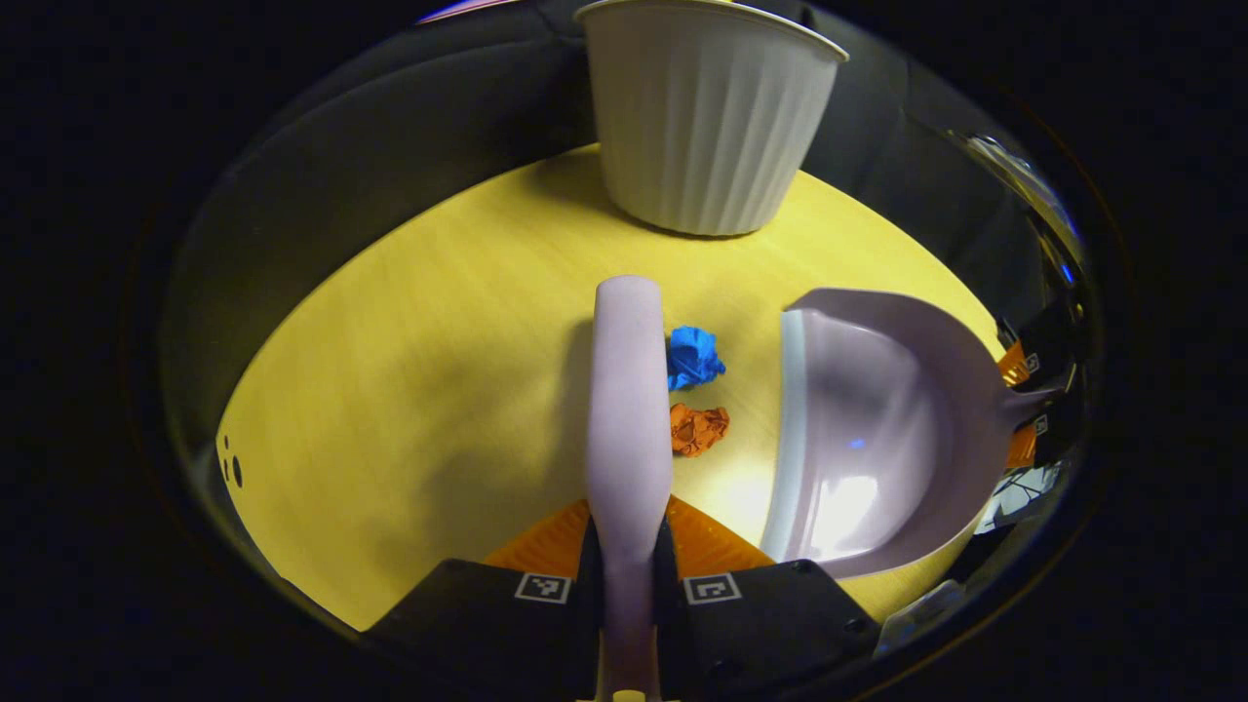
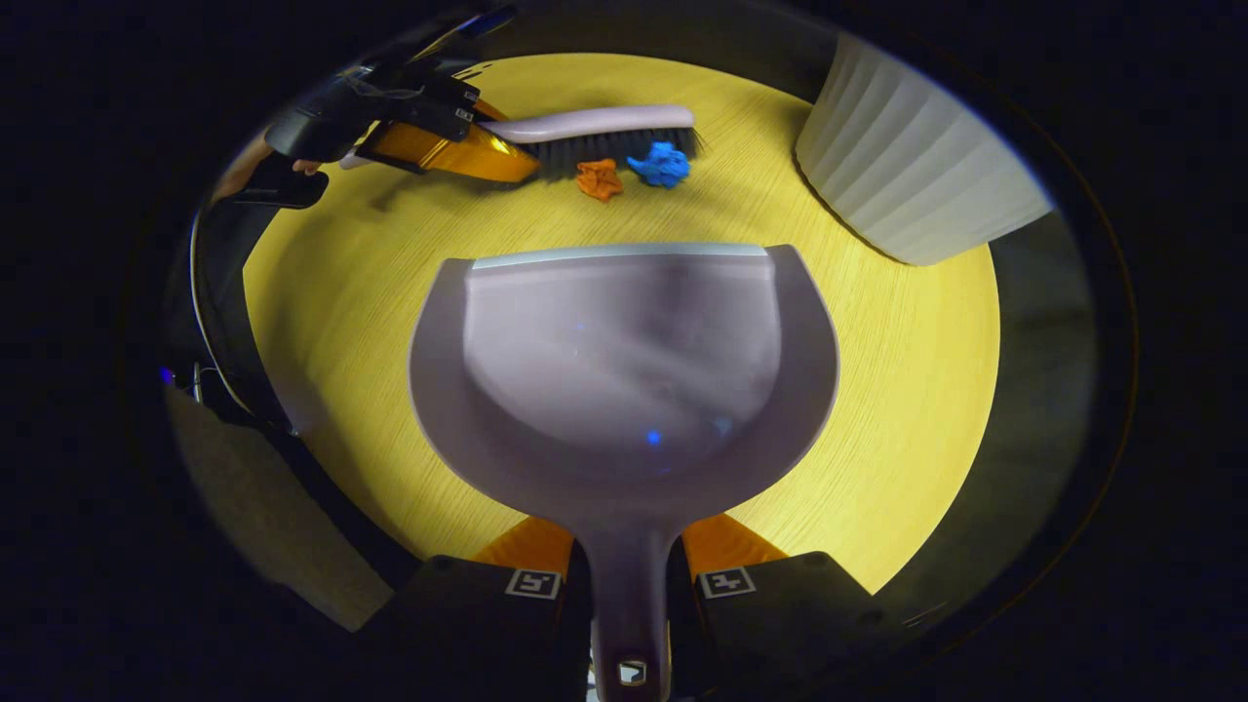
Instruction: Pick up the small broom and dustpan from the desktop, sweep the trash into the dustpan with the broom, and then empty the trash into the garbage bin.
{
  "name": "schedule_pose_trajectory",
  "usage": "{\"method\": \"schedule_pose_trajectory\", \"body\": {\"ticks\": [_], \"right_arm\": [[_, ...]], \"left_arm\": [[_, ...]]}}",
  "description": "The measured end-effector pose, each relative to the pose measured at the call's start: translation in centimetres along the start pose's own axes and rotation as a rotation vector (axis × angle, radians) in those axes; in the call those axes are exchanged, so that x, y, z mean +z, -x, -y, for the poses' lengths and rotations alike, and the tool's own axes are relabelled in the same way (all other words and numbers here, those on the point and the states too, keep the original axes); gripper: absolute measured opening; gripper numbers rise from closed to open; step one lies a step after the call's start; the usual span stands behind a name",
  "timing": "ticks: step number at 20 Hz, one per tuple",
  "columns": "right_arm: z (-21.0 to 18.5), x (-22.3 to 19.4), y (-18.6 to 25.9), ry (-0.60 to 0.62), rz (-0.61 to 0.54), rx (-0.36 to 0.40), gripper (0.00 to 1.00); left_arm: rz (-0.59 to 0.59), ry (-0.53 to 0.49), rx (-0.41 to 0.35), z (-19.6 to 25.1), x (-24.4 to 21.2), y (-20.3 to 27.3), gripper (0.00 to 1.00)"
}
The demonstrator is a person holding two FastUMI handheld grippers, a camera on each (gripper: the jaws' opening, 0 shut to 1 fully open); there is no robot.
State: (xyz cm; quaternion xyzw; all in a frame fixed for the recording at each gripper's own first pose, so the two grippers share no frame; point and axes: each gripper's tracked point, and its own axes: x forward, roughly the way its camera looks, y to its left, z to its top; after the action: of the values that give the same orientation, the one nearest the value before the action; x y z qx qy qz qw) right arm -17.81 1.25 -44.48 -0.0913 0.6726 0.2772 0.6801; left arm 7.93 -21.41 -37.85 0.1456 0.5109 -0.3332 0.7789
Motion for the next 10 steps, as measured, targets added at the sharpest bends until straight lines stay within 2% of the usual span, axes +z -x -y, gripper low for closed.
{"method": "schedule_pose_trajectory", "body": {"ticks": [2, 3, 4, 5, 6, 7, 8, 10], "right_arm": [[0.1, -0.1, -0.1, 0.007, 0.009, 0.003, 0.37], [0.1, -0.3, -0.3, 0.009, 0.012, 0.004, 0.32], [0.1, -0.3, -0.3, 0.01, 0.018, 0.006, 0.36], [0.1, -0.4, -0.4, 0.01, 0.025, 0.007, 0.36], [0.1, -0.4, -0.4, 0.009, 0.036, 0.007, 0.32], [0.1, -0.4, -0.6, 0.004, 0.053, 0.005, 0.37], [-0.1, -0.4, -0.7, -0.005, 0.07, 0.007, 0.36], [-0.2, -0.3, -1.1, -0.024, 0.096, -0.001, 0.37]], "left_arm": [[-0.014, 0.005, -0.075, 2.1, -0.3, 0.0, 0.28], [-0.021, 0.004, -0.105, 2.9, -0.3, 0.0, 0.28], [-0.023, -0.002, -0.132, 3.7, -0.2, 0.0, 0.28], [-0.027, -0.008, -0.162, 4.2, -0.3, 0.3, 0.28], [-0.035, -0.009, -0.196, 5.0, -0.3, 0.5, 0.28], [-0.042, -0.006, -0.226, 5.9, -0.5, 0.8, 0.28], [-0.048, 0.003, -0.253, 6.7, -0.5, 1.0, 0.28], [-0.054, 0.027, -0.274, 8.0, -0.6, 1.6, 0.28]]}}
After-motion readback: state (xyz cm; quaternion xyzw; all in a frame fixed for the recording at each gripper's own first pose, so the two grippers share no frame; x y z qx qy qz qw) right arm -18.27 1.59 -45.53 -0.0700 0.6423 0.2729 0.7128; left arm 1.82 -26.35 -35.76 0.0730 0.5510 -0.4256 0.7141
